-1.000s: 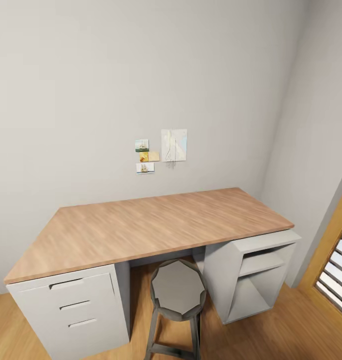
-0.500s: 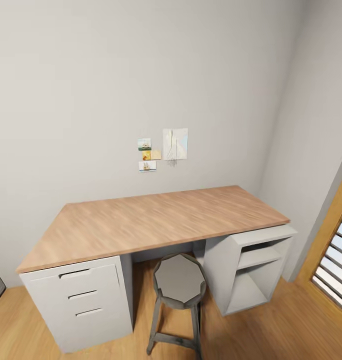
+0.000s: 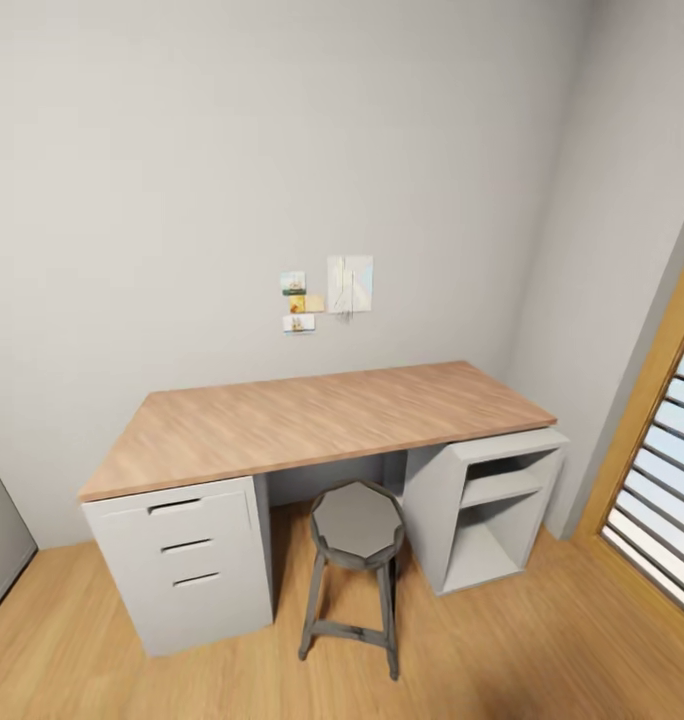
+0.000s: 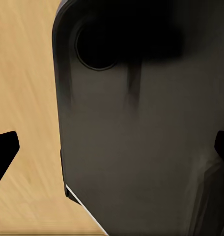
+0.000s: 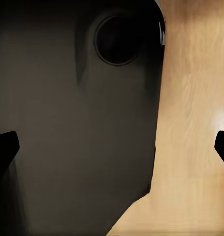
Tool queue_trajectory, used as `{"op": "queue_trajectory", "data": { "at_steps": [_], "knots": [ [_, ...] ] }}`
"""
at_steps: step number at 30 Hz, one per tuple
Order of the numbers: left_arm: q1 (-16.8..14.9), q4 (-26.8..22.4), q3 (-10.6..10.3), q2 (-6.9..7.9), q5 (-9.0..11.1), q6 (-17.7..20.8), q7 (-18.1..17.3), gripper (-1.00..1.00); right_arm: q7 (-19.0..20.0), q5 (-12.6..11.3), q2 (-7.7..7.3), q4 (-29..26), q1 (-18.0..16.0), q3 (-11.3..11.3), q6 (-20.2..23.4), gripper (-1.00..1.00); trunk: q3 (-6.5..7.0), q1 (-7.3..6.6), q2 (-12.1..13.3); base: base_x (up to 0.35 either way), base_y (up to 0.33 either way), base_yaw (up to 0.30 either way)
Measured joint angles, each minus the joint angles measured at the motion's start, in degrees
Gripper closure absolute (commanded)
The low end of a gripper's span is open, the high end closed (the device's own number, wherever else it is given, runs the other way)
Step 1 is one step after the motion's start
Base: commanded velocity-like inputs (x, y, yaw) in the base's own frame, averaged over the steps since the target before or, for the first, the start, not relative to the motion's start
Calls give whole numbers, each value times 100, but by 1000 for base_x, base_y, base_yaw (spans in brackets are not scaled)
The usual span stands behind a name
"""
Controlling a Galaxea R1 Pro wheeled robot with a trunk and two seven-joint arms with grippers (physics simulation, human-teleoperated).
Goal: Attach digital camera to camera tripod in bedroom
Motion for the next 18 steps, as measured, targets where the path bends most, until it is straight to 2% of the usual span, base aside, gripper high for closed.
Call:
{"op": "queue_trajectory", "data": {
  "at_steps": [4,18],
  "knots": [
    [-2,0,0,1,1,0,0,-100,2,4,-7,0,1,0,5,-100,0,-3,0,-149,0,128],
    [1,1,10,9,2,7,1,-100,0,2,-11,0,1,6,8,-100,0,-4,-1,-14,0,259]
  ]
}}
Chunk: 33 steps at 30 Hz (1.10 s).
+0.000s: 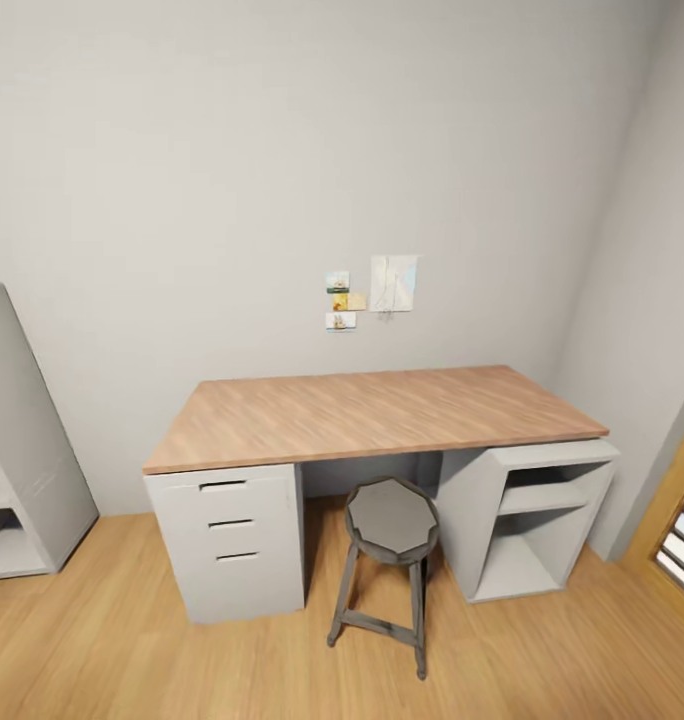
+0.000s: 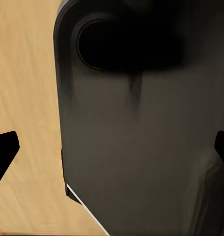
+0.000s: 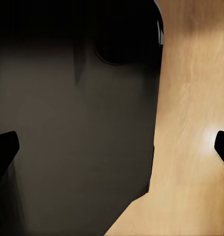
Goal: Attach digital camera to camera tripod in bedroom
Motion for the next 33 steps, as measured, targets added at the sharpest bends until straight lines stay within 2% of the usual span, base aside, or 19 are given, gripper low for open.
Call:
{"op": "queue_trajectory", "data": {
  "at_steps": [5,8,13,18,19,27,30,33],
  "knots": [
    [-2,0,4,17,19,1,0,-100,-1,-1,0,0,0,-4,0,-100,0,0,0,-1,0,272],
    [-3,-1,6,28,115,1,-1,-100,0,-1,0,0,0,-3,0,-100,0,0,0,0,0,273],
    [-3,-1,1,20,459,7,-1,-100,5,5,-3,0,0,-6,2,-100,0,0,0,0,0,273],
    [-2,-17,-7,10,721,5,1,-100,17,6,-3,-4,-2,-16,16,-100,0,0,0,0,0,273],
    [-3,-50,-11,25,890,7,4,-100,37,7,-6,-27,-5,-19,33,-100,1,0,1,0,0,273],
    [-1,-77,-16,46,1513,7,0,-100,34,7,-7,-217,-6,-12,31,-100,1,0,1,0,0,274],
    [1,-78,-16,45,1622,3,5,-100,9,20,-21,-237,-7,-8,17,-100,1,0,1,0,0,274],
    [-2,-79,-16,47,1647,2,6,-100,-5,81,-88,-246,-8,-10,11,-100,1,0,1,0,0,274]
  ]
}}
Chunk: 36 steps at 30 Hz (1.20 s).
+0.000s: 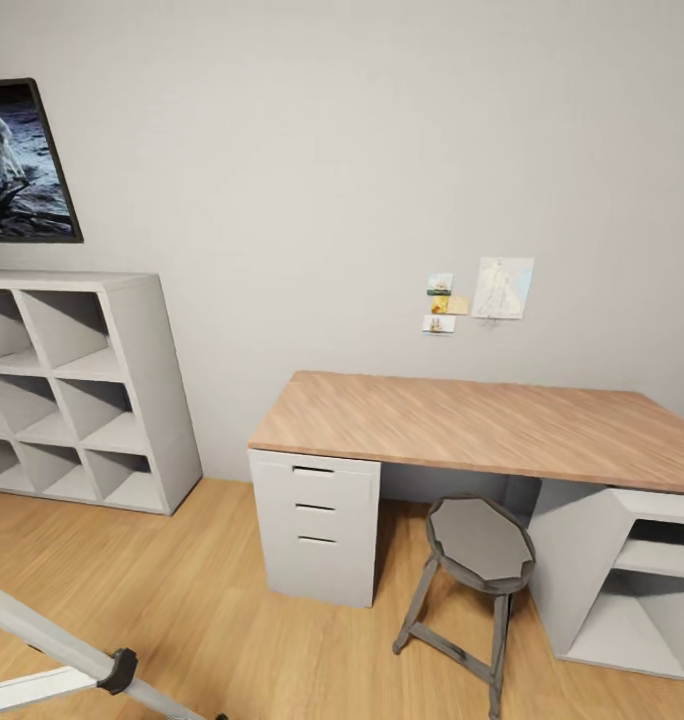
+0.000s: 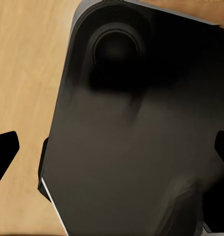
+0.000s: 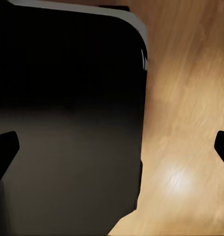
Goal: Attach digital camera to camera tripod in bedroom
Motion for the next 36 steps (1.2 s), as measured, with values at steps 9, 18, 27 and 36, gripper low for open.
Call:
{"op": "queue_trajectory", "data": {
  "at_steps": [9,18,27,36],
  "knots": [
    [-1,0,0,6,21,-1,7,-100,-6,302,-65,-2,0,5,-2,-100,0,0,0,0,0,273],
    [0,0,5,-1,23,-1,9,-100,-18,507,-54,1,1,1,-10,-100,0,0,0,0,0,273],
    [2,0,10,-15,24,-1,7,-100,-19,534,-55,2,3,0,-16,-100,0,0,0,0,0,273],
    [1,0,16,-12,26,-1,9,-100,-19,535,-53,2,1,0,-18,-100,0,0,0,0,0,273]
  ]
}}
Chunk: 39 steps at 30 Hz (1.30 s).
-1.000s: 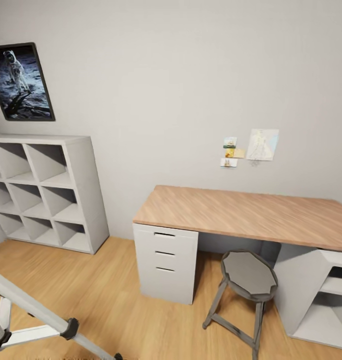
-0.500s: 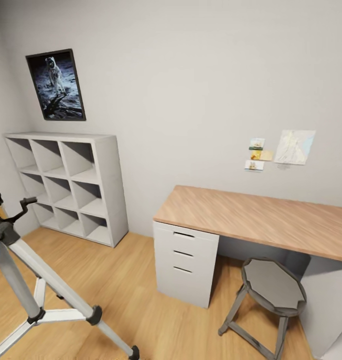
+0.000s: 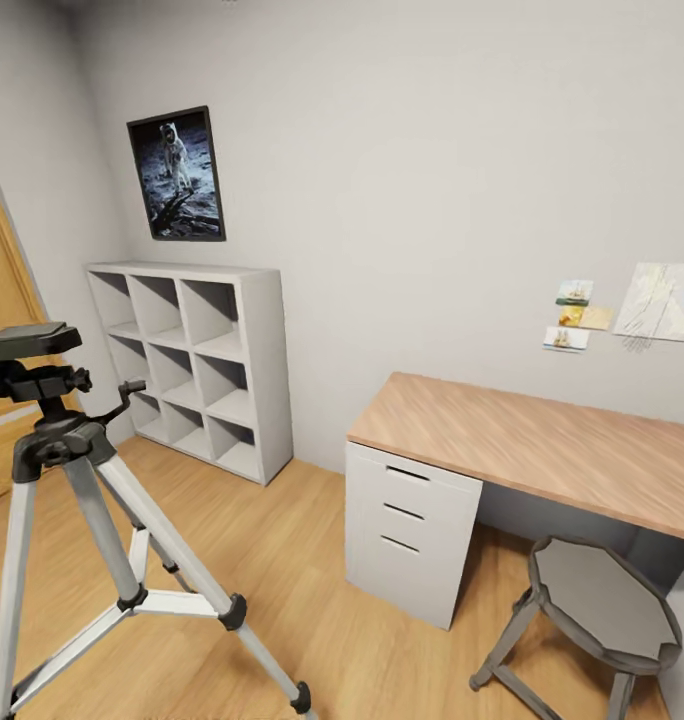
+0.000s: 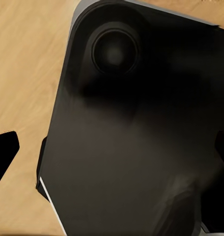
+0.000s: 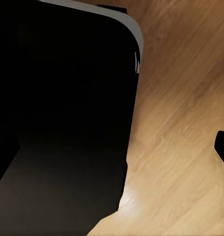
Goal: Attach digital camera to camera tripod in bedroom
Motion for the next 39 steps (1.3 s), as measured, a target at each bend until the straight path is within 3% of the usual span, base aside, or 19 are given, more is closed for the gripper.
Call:
{"op": "queue_trajectory", "data": {
  "at_steps": [39],
  "knots": [
    [2,0,-3,2,-3,0,-8,-100,0,0,0,-2,2,0,-1,-100,0,0,0,0,0,273]
  ]
}}
